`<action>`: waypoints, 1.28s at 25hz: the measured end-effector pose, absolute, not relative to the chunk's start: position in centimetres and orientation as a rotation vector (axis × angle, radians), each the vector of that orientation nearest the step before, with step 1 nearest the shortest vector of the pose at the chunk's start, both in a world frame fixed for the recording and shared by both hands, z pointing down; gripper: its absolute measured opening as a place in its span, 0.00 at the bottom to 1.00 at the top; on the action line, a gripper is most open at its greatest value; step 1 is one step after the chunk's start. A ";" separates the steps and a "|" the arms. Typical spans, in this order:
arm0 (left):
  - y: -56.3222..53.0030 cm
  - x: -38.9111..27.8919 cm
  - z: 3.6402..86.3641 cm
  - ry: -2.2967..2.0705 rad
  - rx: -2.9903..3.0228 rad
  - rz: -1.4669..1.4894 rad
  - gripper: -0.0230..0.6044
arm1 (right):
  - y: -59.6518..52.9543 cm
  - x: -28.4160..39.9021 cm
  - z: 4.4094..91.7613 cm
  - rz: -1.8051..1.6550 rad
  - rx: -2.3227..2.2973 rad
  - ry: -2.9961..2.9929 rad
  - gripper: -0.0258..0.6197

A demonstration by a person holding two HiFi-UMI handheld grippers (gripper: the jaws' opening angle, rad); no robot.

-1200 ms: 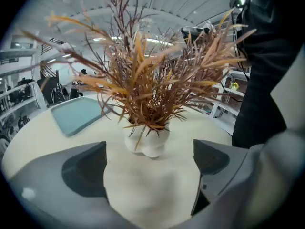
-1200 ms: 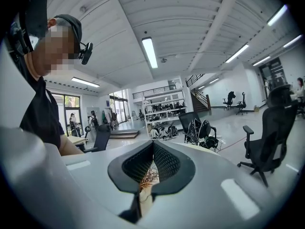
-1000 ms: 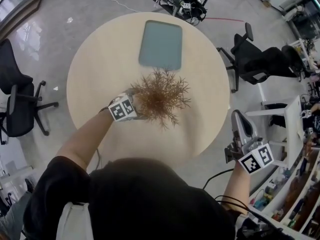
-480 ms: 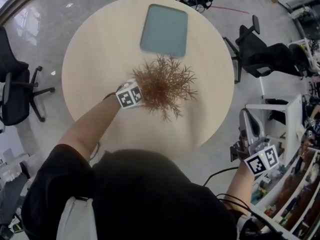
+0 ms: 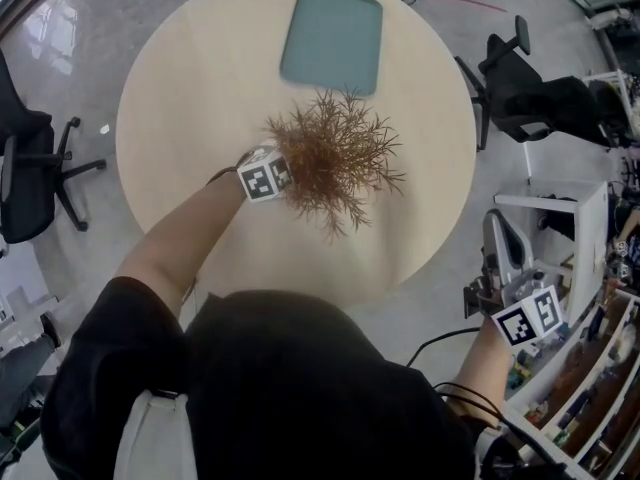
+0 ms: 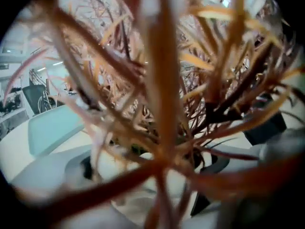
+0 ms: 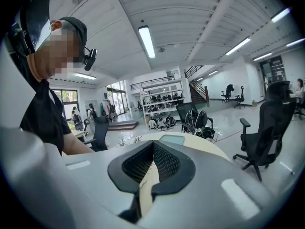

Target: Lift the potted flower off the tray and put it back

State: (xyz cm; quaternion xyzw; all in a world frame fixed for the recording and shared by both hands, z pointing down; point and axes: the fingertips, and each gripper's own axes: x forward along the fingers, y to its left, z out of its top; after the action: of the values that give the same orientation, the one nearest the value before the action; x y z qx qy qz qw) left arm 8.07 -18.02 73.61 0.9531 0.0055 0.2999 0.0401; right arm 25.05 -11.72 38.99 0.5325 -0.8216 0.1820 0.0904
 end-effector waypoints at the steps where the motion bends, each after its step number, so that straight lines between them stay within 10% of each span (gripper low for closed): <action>1: -18.0 8.2 73.7 0.028 2.920 0.915 0.90 | -11.7 25.1 39.2 0.546 1.583 -2.439 0.07; 32: -31.1 10.0 63.0 -0.142 2.844 0.585 0.90 | -17.9 26.0 40.6 0.544 1.570 -2.487 0.07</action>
State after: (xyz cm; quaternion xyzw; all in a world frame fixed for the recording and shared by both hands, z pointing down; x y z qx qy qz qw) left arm 9.96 -31.06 62.99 0.9716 -0.0486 0.1998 0.1168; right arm 25.98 -17.87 40.57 0.5235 -0.8291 0.1814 0.0753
